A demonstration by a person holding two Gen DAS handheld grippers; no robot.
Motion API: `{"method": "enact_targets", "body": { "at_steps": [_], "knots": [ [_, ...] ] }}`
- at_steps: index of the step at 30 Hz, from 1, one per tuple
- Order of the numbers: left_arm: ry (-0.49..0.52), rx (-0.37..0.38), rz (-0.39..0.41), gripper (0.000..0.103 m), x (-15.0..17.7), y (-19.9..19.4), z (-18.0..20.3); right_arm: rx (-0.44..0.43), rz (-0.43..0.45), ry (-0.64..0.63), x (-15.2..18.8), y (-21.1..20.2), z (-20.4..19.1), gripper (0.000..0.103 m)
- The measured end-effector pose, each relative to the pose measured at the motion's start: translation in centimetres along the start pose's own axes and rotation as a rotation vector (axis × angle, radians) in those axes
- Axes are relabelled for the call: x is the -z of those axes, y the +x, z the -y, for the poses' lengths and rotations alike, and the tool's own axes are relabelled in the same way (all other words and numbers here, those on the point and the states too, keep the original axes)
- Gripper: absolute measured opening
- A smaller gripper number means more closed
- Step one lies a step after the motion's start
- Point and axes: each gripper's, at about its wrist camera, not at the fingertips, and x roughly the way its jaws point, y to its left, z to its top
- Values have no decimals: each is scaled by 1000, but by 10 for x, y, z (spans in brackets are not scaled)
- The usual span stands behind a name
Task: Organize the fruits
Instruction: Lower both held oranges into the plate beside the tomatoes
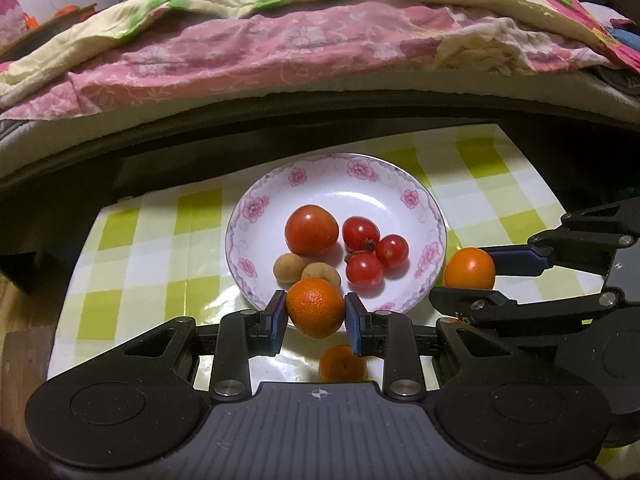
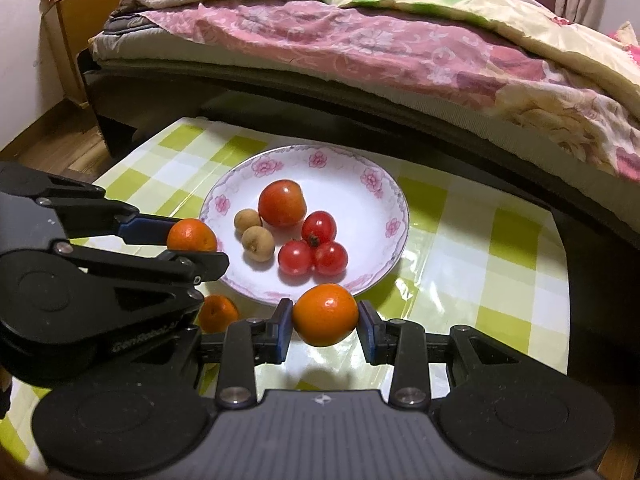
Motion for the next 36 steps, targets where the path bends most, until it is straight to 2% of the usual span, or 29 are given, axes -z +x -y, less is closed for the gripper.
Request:
{"method": "enact_targets", "body": {
  "at_steps": [17,36],
  "knots": [
    [-18,-7,0,37,-25,31,-9,18,8,-12,-26,28,15,39],
    [-49,-19,-25,37,-23,52,-18,0,-1,-54,-30,54,14,39]
  ]
}}
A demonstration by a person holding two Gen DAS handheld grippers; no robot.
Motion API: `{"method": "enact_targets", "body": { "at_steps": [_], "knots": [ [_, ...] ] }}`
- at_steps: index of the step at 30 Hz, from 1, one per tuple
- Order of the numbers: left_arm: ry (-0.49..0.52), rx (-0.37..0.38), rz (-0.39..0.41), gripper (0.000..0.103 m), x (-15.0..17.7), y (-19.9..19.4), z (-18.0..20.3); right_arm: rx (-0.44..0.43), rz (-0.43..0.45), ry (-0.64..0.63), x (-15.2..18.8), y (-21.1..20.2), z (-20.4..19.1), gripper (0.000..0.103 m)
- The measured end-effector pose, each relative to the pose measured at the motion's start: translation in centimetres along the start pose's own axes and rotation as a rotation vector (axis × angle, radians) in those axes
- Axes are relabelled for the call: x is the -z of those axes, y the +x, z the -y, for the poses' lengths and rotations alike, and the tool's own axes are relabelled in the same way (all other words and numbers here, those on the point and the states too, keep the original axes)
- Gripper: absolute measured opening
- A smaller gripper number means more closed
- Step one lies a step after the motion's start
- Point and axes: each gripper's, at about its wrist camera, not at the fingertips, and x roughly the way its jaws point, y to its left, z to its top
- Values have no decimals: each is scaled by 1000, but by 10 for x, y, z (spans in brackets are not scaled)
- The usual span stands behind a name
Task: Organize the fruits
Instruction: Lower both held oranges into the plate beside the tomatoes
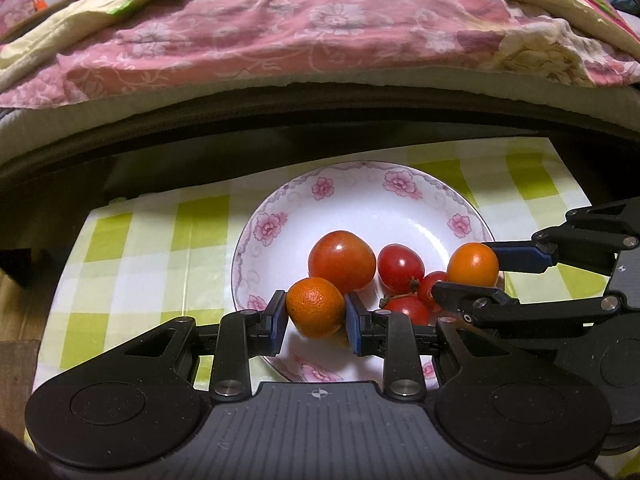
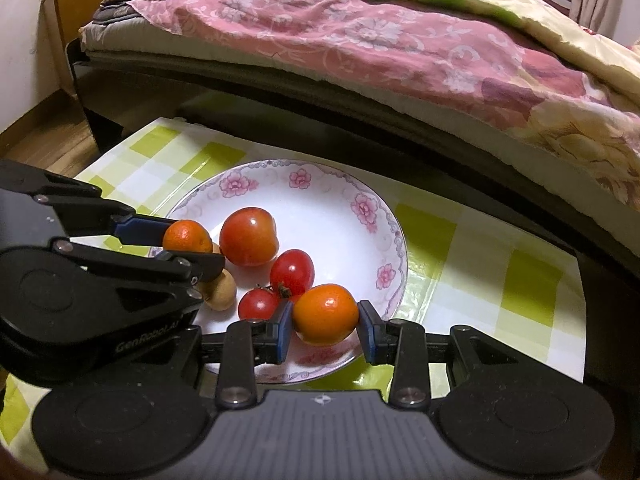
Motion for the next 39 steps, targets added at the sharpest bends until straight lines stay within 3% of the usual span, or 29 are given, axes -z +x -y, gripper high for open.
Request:
{"method": "enact_targets", "body": {
  "at_steps": [29,39],
  "knots": [
    [-42,-22,31,37,-12,13,-8,-2,35,-1,-20,20,7,39],
    [-61,10,11,37,-6,13,-11,2,23,-25,-20,18,4,39]
  ]
}}
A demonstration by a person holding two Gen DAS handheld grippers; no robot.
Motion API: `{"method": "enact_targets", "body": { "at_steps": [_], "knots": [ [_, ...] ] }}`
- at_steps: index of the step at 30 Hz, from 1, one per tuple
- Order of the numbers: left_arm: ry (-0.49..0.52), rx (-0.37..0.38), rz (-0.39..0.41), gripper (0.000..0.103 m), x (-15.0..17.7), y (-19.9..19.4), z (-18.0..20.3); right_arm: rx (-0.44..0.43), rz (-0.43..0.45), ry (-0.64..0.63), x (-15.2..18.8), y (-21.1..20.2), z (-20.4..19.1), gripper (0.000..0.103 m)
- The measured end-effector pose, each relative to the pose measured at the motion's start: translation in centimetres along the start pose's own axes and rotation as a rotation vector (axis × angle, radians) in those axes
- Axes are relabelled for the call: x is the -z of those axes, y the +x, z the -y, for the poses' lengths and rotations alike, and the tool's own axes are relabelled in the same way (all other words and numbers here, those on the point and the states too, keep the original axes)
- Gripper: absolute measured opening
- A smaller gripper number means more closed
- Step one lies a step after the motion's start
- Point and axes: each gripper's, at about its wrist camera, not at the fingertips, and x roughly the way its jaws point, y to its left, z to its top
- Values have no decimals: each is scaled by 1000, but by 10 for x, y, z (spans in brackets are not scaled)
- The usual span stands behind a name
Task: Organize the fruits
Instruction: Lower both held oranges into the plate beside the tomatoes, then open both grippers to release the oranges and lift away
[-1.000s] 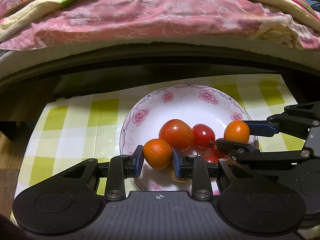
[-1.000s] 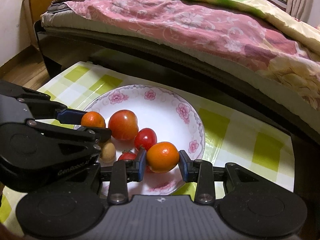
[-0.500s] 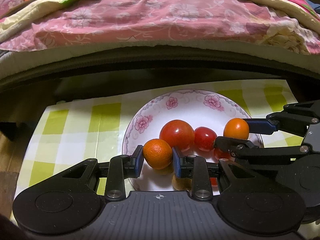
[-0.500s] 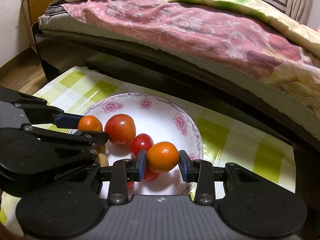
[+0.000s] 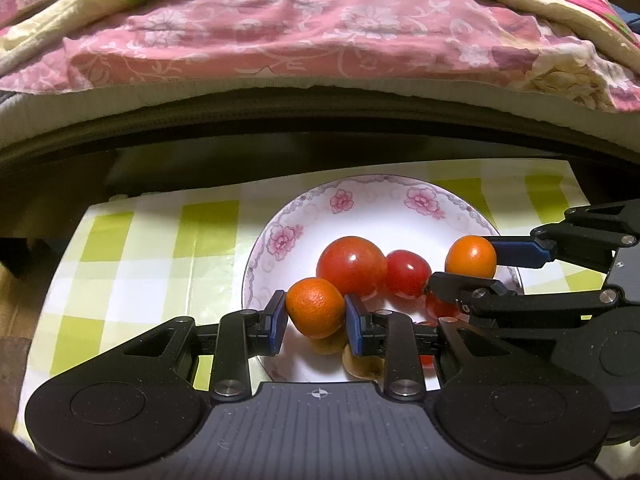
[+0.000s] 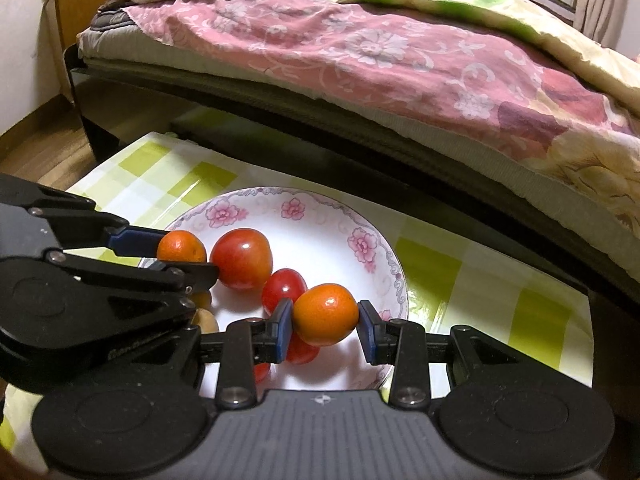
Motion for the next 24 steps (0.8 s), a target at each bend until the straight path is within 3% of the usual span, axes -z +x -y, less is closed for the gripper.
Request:
{"method": "enact_targets", "body": {
  "at_steps": [24],
  "knots": [
    [-93,65,1,43,-3,-9,-9,-56,6,78,-3,-12,14,39]
  ]
}}
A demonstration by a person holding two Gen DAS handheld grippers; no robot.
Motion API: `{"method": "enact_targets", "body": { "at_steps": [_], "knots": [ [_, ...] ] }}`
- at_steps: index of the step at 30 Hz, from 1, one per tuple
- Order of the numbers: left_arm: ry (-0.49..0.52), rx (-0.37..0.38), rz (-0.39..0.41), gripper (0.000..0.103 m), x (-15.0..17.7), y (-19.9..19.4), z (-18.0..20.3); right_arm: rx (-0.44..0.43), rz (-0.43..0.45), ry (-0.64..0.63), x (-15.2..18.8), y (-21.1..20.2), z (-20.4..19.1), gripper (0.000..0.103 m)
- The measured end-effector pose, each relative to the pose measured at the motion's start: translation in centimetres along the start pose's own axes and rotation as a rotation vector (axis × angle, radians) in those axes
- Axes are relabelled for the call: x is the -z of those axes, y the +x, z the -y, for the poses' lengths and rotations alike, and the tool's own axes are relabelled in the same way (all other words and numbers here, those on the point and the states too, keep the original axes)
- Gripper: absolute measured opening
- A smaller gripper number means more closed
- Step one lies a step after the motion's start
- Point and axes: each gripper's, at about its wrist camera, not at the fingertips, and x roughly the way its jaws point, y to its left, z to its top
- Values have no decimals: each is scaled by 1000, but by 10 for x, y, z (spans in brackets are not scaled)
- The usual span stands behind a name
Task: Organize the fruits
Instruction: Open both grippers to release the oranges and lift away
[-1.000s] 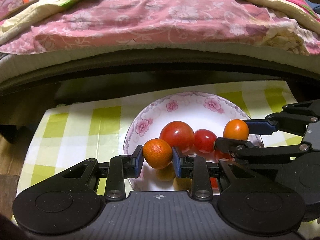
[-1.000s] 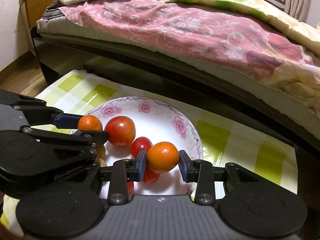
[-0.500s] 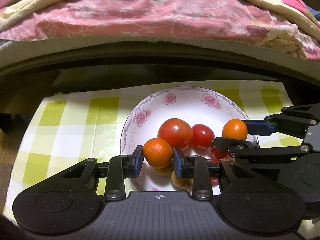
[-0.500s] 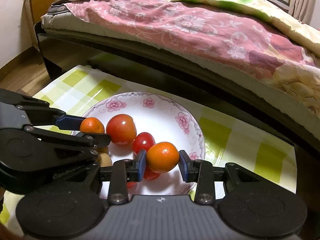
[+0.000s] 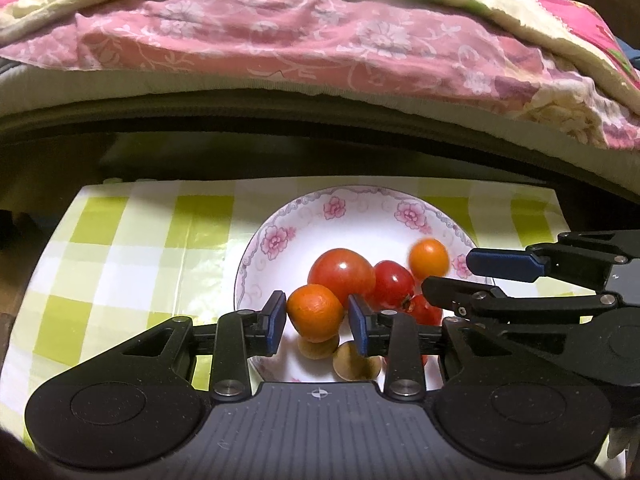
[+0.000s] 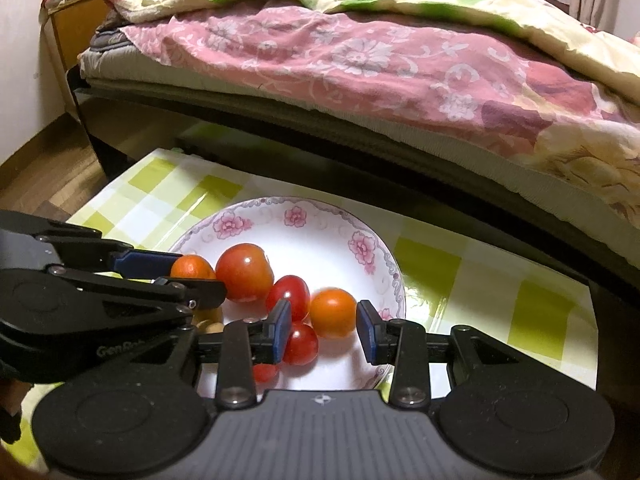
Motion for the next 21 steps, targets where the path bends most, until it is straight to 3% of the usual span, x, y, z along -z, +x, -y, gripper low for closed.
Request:
{"method": "enact_targets", "body": {
  "at_steps": [21],
  "knots": [
    [-10,15,33,55,-3,-10,-4,6,25,48,-2,-9,5,42]
  ]
}}
